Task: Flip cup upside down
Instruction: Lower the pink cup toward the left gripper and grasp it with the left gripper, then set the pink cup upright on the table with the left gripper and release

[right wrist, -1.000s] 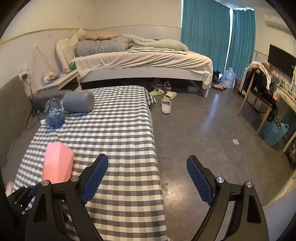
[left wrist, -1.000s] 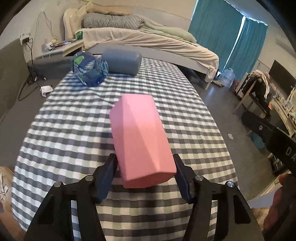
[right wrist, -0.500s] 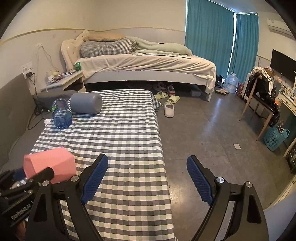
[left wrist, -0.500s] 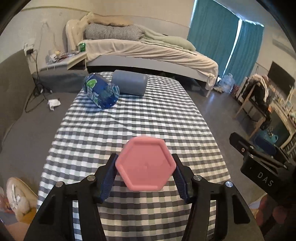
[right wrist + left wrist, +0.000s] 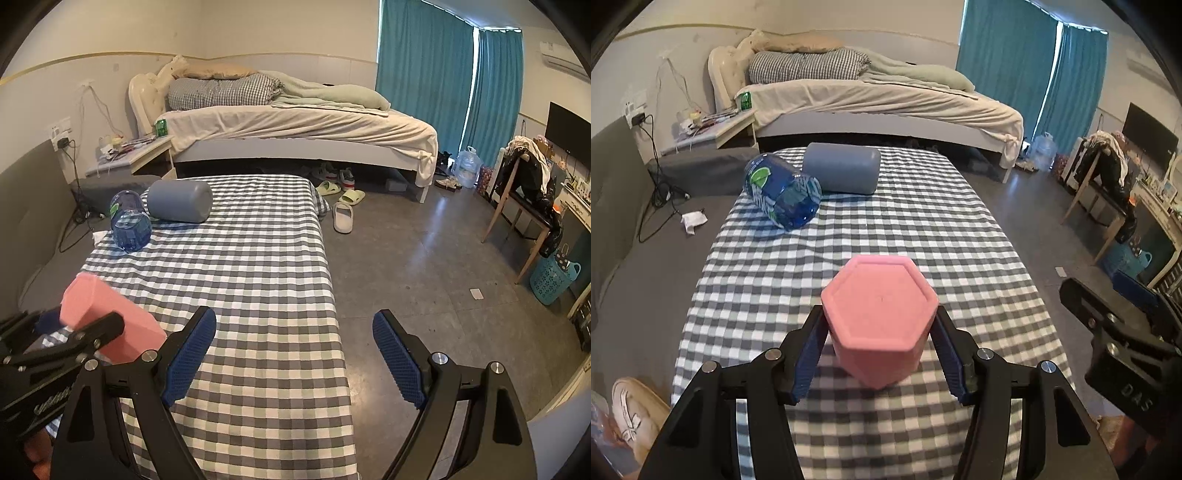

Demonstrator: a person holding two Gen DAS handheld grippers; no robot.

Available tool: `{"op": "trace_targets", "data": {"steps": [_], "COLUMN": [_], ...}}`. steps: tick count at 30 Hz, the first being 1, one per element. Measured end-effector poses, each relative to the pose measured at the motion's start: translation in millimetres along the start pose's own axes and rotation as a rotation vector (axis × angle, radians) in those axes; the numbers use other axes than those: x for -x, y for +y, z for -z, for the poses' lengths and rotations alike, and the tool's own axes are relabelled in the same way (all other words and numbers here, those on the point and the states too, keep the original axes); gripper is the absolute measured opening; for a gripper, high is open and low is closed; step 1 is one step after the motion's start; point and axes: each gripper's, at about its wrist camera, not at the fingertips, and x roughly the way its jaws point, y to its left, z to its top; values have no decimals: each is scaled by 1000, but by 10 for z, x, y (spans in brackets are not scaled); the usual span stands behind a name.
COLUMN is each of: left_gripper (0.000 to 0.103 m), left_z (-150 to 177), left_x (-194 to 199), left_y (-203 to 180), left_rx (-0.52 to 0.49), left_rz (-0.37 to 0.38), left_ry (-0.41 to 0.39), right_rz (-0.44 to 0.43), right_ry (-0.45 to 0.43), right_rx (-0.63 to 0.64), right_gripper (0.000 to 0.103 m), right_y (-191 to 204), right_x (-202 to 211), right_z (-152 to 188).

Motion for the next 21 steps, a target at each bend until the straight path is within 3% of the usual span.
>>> {"op": "trace_targets", "data": {"steps": [5, 9, 17, 18, 19, 21], "left_gripper": [60, 76, 76, 73, 63, 63], "left_z": [27, 72, 221, 233, 244, 262], "left_x": [-17, -46, -289, -316, -344, -363], "left_y": [-25, 28, -6, -18, -31, -66], "left_rx": [-12, 26, 11, 3, -6, -35], "left_rz": [13, 55, 15, 10, 9, -10], "left_ry": [-33, -29, 16, 19, 22, 7], "right_rz": [-7, -35, -55, -55, -55, -58], "right_ry": [6, -1, -16, -14, -12, -10], "right_rx": [-10, -32, -21, -22, -24, -30], "right_gripper": [87, 87, 87, 87, 87, 87], "right_y": [-49, -81, -42, -46, -61, -81], "right_x": [-42, -46, -12, -16, -18, -24], "right_z": [13, -7, -17, -14, -11, -14]}}
